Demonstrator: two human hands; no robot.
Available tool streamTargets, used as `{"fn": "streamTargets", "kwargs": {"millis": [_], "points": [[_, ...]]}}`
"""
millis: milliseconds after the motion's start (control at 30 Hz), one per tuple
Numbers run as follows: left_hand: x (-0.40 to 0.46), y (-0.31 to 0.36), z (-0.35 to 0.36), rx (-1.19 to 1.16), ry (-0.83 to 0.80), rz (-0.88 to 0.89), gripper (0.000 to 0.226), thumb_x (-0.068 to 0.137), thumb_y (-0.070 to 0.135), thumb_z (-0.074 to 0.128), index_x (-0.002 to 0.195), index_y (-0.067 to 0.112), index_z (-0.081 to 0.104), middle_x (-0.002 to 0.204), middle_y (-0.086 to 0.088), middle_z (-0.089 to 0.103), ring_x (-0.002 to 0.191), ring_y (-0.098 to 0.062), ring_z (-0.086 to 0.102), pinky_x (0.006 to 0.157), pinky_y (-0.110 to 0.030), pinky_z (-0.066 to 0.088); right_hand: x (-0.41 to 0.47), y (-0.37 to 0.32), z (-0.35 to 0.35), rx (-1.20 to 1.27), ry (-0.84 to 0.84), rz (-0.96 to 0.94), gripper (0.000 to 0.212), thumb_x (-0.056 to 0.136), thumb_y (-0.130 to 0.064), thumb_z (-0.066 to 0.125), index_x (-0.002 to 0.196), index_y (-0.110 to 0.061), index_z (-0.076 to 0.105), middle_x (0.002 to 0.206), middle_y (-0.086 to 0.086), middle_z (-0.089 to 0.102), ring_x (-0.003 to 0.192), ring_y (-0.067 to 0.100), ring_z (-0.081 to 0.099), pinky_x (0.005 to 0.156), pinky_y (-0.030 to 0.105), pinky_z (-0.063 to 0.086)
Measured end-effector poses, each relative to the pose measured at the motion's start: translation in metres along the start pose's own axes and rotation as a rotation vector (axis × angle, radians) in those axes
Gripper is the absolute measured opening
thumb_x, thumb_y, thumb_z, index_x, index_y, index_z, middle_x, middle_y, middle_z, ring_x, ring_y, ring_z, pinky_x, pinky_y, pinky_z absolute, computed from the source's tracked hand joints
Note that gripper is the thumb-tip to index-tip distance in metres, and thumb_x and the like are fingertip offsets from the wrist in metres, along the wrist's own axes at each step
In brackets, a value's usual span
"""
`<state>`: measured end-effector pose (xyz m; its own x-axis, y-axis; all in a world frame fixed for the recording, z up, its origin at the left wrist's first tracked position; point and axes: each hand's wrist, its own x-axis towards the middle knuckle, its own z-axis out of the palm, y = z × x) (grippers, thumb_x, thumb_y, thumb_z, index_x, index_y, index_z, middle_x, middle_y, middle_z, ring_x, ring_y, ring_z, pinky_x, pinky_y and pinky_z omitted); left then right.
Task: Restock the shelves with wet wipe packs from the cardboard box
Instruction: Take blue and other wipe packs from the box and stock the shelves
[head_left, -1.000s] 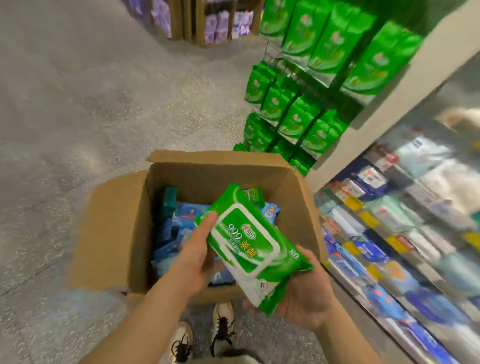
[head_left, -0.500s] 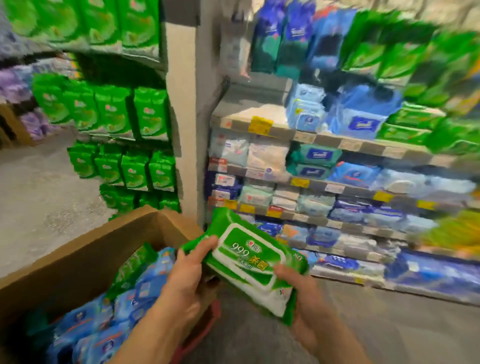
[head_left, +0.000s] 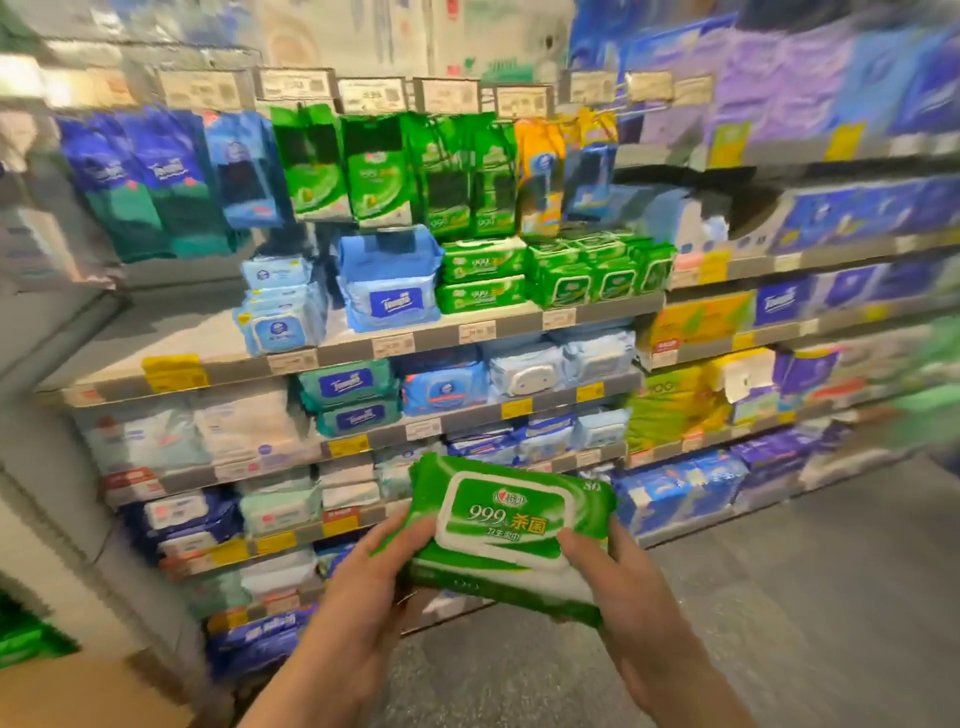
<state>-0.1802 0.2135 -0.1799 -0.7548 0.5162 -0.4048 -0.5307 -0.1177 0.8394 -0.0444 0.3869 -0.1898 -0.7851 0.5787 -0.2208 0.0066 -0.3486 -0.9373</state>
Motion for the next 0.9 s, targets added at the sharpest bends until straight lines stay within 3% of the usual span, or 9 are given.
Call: {"fn": "streamTargets", "kwargs": {"millis": [133, 333, 433, 533, 600, 633, 733, 800, 900], "points": [[0.024, 0.008, 0.044, 0.112, -0.019, 0.04, 0.032, 0.086, 0.021, 0.076, 0.117, 0.019, 0.073, 0.1, -0.007, 0.079, 0.076, -0.014, 0.072, 0.075, -0.031, 0.052, 0.03, -0.027, -0.035, -0.026, 0.036, -0.03, 0.028, 0.1, -0.017, 0.062, 0.127, -0.025, 0.065, 0.114, 0.005, 0.077, 0.104, 0.029, 0.075, 0.098, 0.051, 0.055], [0.082, 0.035, 0.079, 0.208, -0.056, 0.114, 0.039, 0.083, 0.014, 0.079, 0.122, 0.02, 0.072, 0.109, -0.007, 0.079, 0.086, -0.018, 0.076, 0.078, -0.033, 0.056, 0.093, -0.057, -0.051, -0.124, 0.087, -0.08, 0.024, 0.101, -0.024, 0.062, 0.124, -0.029, 0.065, 0.11, -0.006, 0.078, 0.1, 0.017, 0.075, 0.093, 0.043, 0.058], [0.123, 0.049, 0.094, 0.271, -0.085, 0.167, 0.038, 0.088, 0.017, 0.076, 0.126, 0.023, 0.071, 0.109, -0.003, 0.079, 0.095, -0.023, 0.075, 0.083, -0.037, 0.058, 0.135, -0.071, -0.051, -0.172, 0.135, -0.094, 0.021, 0.098, -0.03, 0.066, 0.119, -0.034, 0.065, 0.105, -0.01, 0.078, 0.093, 0.011, 0.075, 0.079, 0.034, 0.057], [0.171, 0.065, 0.109, 0.311, -0.1, 0.206, 0.029, 0.092, 0.017, 0.074, 0.12, 0.024, 0.072, 0.105, 0.001, 0.08, 0.097, -0.024, 0.076, 0.08, -0.034, 0.06, 0.184, -0.089, -0.048, -0.23, 0.199, -0.108, 0.028, 0.093, -0.031, 0.072, 0.12, -0.033, 0.065, 0.103, -0.007, 0.077, 0.088, 0.013, 0.076, 0.074, 0.036, 0.061], [0.206, 0.078, 0.116, 0.331, -0.084, 0.222, 0.035, 0.086, 0.03, 0.082, 0.119, 0.028, 0.072, 0.106, 0.004, 0.079, 0.094, -0.018, 0.076, 0.082, -0.034, 0.062, 0.216, -0.105, -0.042, -0.226, 0.185, -0.132, 0.027, 0.094, -0.028, 0.072, 0.119, -0.032, 0.065, 0.102, -0.006, 0.078, 0.086, 0.013, 0.077, 0.068, 0.032, 0.062], [0.223, 0.084, 0.118, 0.374, -0.066, 0.251, 0.049, 0.077, 0.047, 0.085, 0.122, 0.033, 0.07, 0.111, 0.007, 0.077, 0.097, -0.016, 0.076, 0.089, -0.037, 0.061, 0.228, -0.113, -0.039, -0.243, 0.173, -0.146, 0.027, 0.093, -0.03, 0.072, 0.118, -0.032, 0.065, 0.101, -0.007, 0.078, 0.085, 0.012, 0.077, 0.066, 0.028, 0.061], [0.268, 0.11, 0.124, 0.565, -0.035, 0.349, 0.077, 0.057, 0.076, 0.075, 0.126, 0.045, 0.062, 0.122, 0.022, 0.07, 0.107, -0.005, 0.071, 0.103, -0.04, 0.053, 0.268, -0.138, -0.03, -0.374, 0.211, -0.184, 0.043, 0.078, -0.049, 0.076, 0.116, -0.034, 0.063, 0.101, -0.008, 0.077, 0.089, 0.013, 0.075, 0.071, 0.028, 0.056], [0.292, 0.128, 0.131, 0.582, -0.048, 0.376, 0.068, 0.063, 0.066, 0.082, 0.124, 0.045, 0.059, 0.116, 0.032, 0.068, 0.105, -0.001, 0.069, 0.104, -0.036, 0.051, 0.297, -0.153, -0.025, -0.53, 0.265, -0.211, 0.041, 0.076, -0.053, 0.077, 0.111, -0.035, 0.064, 0.102, -0.01, 0.075, 0.088, 0.007, 0.072, 0.071, 0.028, 0.053], [0.323, 0.15, 0.137, 0.513, -0.11, 0.358, 0.048, 0.07, 0.044, 0.092, 0.108, 0.054, 0.065, 0.106, 0.03, 0.073, 0.094, -0.002, 0.074, 0.097, -0.038, 0.056, 0.334, -0.173, -0.023, -0.628, 0.269, -0.248, 0.023, 0.085, -0.035, 0.079, 0.101, -0.034, 0.063, 0.093, -0.011, 0.073, 0.078, 0.004, 0.069, 0.063, 0.028, 0.049]]}}
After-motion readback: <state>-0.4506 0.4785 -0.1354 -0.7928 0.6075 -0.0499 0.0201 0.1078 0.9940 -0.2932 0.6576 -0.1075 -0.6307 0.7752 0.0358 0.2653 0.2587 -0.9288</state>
